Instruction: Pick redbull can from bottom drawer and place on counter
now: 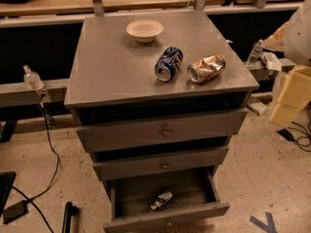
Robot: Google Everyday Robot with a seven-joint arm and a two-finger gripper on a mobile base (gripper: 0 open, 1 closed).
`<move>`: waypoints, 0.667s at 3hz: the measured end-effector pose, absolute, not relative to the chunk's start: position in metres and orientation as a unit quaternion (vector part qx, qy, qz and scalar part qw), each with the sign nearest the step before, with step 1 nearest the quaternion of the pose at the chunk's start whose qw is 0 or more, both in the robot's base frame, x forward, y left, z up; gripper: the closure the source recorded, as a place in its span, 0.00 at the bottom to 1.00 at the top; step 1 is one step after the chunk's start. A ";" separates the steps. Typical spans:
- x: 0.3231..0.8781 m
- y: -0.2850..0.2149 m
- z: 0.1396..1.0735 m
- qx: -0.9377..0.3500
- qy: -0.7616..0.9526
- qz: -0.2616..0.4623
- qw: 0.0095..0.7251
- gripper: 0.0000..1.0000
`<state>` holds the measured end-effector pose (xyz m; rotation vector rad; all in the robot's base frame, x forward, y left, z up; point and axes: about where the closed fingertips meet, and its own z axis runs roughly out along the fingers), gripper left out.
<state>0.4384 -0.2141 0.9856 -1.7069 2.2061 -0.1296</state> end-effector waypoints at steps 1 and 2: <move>0.442 -0.215 0.982 -0.602 0.779 -0.042 0.173 0.00; 0.451 -0.217 0.970 -0.600 0.780 -0.031 0.172 0.00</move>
Offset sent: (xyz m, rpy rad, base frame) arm 0.0231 -0.0067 -0.0335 0.0415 0.0587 0.0002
